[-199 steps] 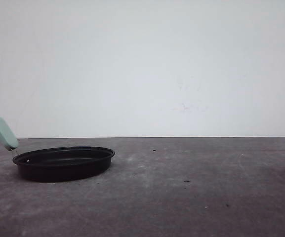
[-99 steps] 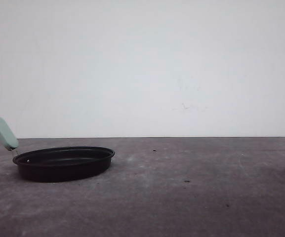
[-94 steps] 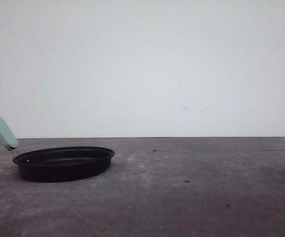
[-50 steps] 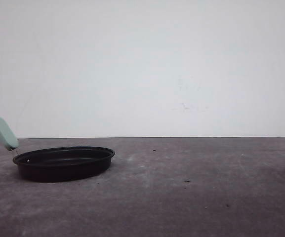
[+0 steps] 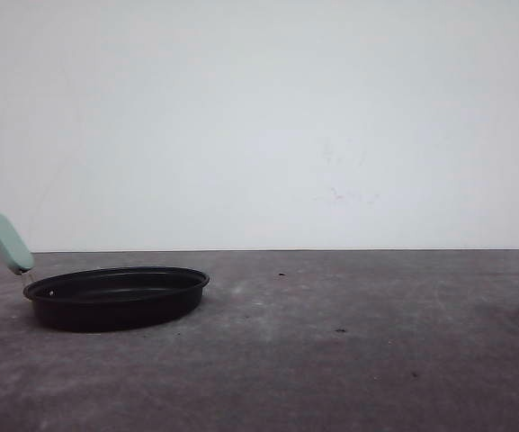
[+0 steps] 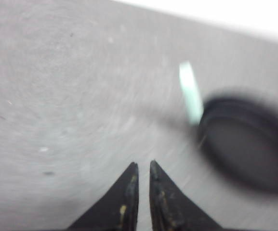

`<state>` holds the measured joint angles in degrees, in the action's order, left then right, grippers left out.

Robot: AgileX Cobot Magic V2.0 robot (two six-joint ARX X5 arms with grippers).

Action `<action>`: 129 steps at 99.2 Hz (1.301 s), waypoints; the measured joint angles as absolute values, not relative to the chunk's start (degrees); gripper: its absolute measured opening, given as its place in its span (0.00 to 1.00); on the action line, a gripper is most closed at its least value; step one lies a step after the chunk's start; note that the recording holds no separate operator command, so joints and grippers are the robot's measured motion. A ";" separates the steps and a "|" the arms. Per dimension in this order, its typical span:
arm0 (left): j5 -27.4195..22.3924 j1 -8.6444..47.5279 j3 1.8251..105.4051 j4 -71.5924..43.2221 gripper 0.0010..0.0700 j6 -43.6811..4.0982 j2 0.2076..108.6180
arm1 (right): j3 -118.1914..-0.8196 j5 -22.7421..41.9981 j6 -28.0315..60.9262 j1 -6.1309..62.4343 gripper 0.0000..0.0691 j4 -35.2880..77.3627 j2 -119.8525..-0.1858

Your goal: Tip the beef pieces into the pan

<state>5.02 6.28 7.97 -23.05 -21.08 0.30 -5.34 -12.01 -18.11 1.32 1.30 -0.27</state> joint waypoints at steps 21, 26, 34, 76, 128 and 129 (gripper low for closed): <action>-1.19 6.28 8.05 -14.81 0.01 -34.30 0.30 | -5.37 -15.29 -27.11 1.32 0.02 -14.13 -0.27; -3.14 6.28 8.05 -12.53 0.01 -35.48 0.30 | -5.63 -16.12 -28.86 1.32 0.02 -17.74 -0.27; -7.38 6.28 8.78 -7.42 0.01 -36.60 0.32 | -7.66 -18.65 -31.29 1.32 0.02 -18.50 -0.25; -2.04 6.28 46.44 -23.97 0.01 -16.16 17.30 | -37.32 -19.27 -22.17 1.32 0.01 8.67 -7.86; -2.92 6.28 67.75 -29.30 0.02 -14.96 36.80 | -58.85 -19.86 -18.09 1.32 0.01 18.94 -23.31; -2.90 6.28 67.75 -29.41 0.02 -15.05 36.80 | -58.89 -19.86 -18.02 1.32 0.01 18.96 -23.31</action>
<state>-2.90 6.28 67.75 -29.41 -15.05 36.80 -58.89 -19.86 -18.02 1.32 18.96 -23.31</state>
